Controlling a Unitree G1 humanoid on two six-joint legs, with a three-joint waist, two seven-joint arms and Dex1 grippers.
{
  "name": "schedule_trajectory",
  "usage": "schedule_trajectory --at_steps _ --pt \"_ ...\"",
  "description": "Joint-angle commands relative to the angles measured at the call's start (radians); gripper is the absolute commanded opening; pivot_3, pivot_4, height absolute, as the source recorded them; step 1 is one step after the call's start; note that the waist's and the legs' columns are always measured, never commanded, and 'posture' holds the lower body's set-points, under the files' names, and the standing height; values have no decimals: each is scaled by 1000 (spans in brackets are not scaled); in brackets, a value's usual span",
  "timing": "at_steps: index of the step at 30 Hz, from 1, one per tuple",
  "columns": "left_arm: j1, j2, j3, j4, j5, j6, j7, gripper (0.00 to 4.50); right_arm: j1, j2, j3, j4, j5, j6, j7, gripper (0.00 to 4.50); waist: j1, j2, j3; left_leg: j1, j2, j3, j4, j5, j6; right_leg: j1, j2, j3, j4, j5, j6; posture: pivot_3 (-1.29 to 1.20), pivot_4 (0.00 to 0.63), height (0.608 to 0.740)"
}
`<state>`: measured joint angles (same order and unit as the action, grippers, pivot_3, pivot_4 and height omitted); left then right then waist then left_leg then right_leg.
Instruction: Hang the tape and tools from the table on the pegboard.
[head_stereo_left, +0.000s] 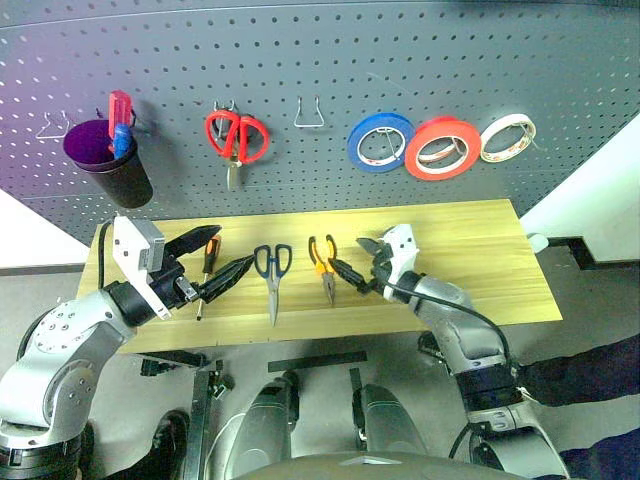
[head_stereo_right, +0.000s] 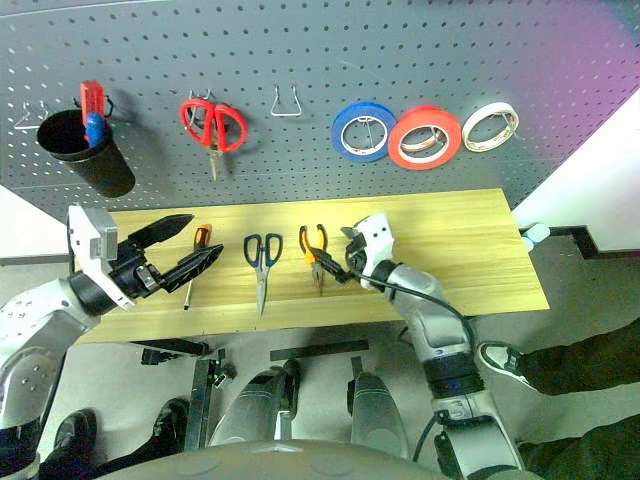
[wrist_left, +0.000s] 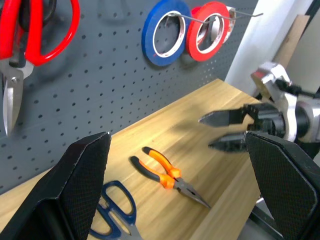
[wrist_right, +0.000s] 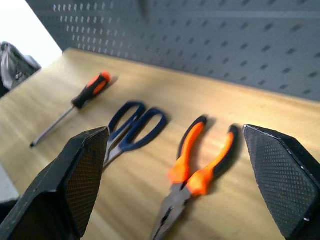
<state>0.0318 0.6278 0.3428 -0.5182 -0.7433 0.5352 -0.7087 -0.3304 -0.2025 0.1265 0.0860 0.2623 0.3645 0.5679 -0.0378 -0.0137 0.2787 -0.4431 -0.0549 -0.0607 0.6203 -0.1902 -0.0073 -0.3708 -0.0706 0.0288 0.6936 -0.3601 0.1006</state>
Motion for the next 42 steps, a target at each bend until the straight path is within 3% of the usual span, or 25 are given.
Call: schedule_trajectory --at_steps 1,14,29,42 --pt "27 12 42 -50 -25 -2 12 4500 -2 30 24 -18 -21 5 -27 4476 0 0 0 0 0 0 -1 0 0 0 0 0 -1 0 0 81 316 740" --pt "61 33 54 -86 -53 7 28 4500 -27 98 53 55 -124 93 -179 4476 2 0 7 0 0 0 -9 0 0 0 -1 -1 -10 1 -1 91 334 740" --pt "74 51 55 -99 -73 9 28 4500 -71 217 32 -172 -64 518 -318 4476 0 1 25 -3 0 0 -13 0 0 -3 -1 0 -12 0 -2 90 346 740" --pt "82 59 57 -114 -86 12 39 4500 -97 285 91 -83 -112 566 -407 4476 -2 -1 28 -3 0 1 -20 0 -1 -6 -2 0 -14 0 -3 105 356 740"
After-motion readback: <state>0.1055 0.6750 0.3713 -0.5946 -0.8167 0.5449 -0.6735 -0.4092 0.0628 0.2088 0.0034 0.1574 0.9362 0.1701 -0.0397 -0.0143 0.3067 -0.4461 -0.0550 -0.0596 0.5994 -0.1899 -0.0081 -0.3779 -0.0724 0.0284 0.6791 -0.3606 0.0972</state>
